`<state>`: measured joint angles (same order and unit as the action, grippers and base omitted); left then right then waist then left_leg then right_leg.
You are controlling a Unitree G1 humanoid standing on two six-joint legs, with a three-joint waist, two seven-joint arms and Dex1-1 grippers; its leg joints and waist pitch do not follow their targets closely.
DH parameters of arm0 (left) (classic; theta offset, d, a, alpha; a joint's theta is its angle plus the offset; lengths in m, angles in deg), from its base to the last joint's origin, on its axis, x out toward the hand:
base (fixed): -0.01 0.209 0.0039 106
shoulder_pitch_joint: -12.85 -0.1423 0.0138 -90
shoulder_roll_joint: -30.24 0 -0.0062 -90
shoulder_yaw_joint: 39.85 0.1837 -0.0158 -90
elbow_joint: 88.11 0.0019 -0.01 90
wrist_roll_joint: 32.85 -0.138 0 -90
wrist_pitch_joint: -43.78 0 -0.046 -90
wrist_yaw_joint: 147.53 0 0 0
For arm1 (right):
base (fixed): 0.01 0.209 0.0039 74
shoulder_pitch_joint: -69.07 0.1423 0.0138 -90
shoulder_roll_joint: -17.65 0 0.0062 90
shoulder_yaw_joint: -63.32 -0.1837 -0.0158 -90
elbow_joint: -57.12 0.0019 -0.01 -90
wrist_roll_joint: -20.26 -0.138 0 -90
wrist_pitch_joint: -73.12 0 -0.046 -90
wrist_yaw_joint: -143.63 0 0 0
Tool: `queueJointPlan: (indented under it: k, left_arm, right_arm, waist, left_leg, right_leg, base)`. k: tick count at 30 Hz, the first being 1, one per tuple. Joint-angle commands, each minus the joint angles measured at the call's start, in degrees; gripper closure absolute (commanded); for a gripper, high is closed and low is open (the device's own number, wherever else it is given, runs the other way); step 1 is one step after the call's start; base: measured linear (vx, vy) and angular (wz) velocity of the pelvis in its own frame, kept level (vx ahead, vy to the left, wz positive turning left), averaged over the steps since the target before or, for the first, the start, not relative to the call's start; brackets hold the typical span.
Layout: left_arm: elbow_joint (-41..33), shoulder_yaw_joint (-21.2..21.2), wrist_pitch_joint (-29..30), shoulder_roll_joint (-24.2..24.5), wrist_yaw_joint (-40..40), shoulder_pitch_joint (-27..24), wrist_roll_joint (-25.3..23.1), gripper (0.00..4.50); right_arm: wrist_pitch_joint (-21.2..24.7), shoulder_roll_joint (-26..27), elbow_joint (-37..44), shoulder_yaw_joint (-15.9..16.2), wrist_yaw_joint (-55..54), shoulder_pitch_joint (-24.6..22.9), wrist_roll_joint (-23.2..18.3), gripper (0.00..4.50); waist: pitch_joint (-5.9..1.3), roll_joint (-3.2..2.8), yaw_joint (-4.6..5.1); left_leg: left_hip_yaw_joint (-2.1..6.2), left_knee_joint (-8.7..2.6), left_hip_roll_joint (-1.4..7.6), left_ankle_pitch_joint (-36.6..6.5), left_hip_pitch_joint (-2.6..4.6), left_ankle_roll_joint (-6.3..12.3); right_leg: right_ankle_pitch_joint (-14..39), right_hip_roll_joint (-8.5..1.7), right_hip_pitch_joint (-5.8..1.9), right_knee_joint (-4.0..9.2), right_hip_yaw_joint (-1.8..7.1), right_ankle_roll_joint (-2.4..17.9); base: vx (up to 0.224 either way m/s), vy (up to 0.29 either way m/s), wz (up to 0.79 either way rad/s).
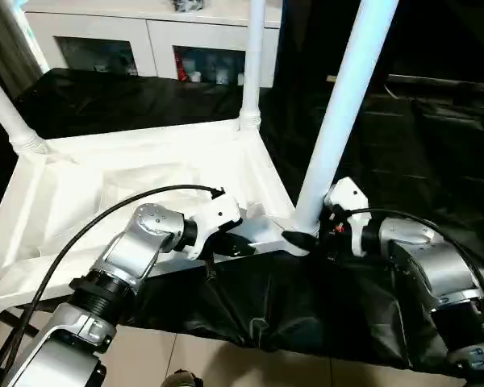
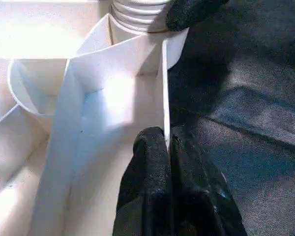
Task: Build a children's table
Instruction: Insert table leg to table base
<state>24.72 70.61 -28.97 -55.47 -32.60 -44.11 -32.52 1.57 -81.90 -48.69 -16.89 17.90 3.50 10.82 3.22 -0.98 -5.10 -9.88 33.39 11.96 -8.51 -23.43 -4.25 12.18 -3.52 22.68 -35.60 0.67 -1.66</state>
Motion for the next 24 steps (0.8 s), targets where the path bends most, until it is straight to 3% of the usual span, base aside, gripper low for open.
queueJointPlan:
  k: [1, 7, 12, 15, 19, 22, 24]
  left_arm:
    - [-1.5, 0.9, -2.0, -0.8, -2.2, 0.8, 1.5, 4.5]
    - [-1.2, 0.8, -2.2, -0.8, -2.6, 0.7, 1.4, 4.5]
    - [-1.1, 0.5, -1.9, -1.0, -2.0, 0.3, 1.5, 4.5]
    - [0.2, -1.1, 0.2, -3.5, 3.4, 1.0, 1.0, 4.5]
    - [4.7, -5.3, 3.7, -9.5, 15.6, 4.5, 0.6, 4.5]
    - [8.0, -7.4, 5.0, -13.5, 23.2, 6.9, 0.3, 4.5]
    - [10.2, -7.6, 4.7, -15.7, 27.3, 8.2, -0.6, 4.5]
  right_arm:
    - [1.1, 0.0, 1.9, 1.3, 0.6, 0.1, 0.3, 1.27]
    - [2.0, 0.0, 2.4, 1.5, 0.8, 0.0, 0.0, 1.71]
    - [2.6, 0.2, 2.6, 1.5, 1.0, -0.4, -0.3, 1.75]
    - [5.0, 4.0, 0.8, -2.0, -3.2, -0.3, -2.8, 1.75]
    - [3.3, 11.0, -6.9, -5.8, -16.1, 2.4, -1.5, 1.76]
    - [1.5, 15.4, -11.7, -6.6, -22.6, 4.5, -0.6, 1.76]
    - [-0.8, 18.9, -15.2, -6.4, -26.8, 6.3, 0.4, 1.76]
  waist:
    - [-4.41, -0.21, 0.23]
    - [-4.21, 0.04, 0.28]
    - [-4.26, -0.04, 0.25]
    - [-4.35, 0.12, 0.31]
    - [-4.27, 0.26, 0.65]
    - [-4.22, 0.13, 0.73]
    - [-4.27, 0.14, 0.9]
  left_leg:
    - [-0.29, -3.07, 0.5, -9.8, 2.11, 1.05]
    - [-0.3, -3.14, 0.51, -11.8, 2.16, 0.5]
    - [-0.3, -3.1, 0.5, -11.9, 2.19, 0.26]
    - [-0.37, -2.94, 0.38, -10.4, 2.04, 0.64]
    - [-0.4, -2.94, 0.15, -11.1, 2.09, -0.52]
    - [-0.31, -3.04, 0.11, -12.2, 2.17, -1.37]
    - [-0.35, -2.99, 0.0, -11.6, 2.01, -1.27]
  right_leg:
    - [-3.6, -2.32, -2.48, 3.37, 0.39, 14.8]
    - [0.1, -2.34, -2.27, 3.61, 0.45, 14.4]
    - [1.0, -2.37, -2.19, 3.62, 0.5, 14.1]
    - [-1.0, -2.28, -2.26, 3.4, 0.49, 14.3]
    - [2.2, -2.44, -2.05, 3.67, 0.49, 14.4]
    - [5.2, -2.48, -2.0, 4.0, 0.54, 13.7]
    - [4.3, -2.47, -1.93, 4.04, 0.6, 13.2]
  base:
    - [0.0, 0.0, 0.0]
    - [0.0, 0.0, 0.0]
    - [0.0, 0.0, 0.0]
    - [0.0, 0.0, 0.0]
    - [0.0, 0.0, 0.0]
    - [0.0, 0.0, 0.0]
    - [0.0, 0.0, 0.0]
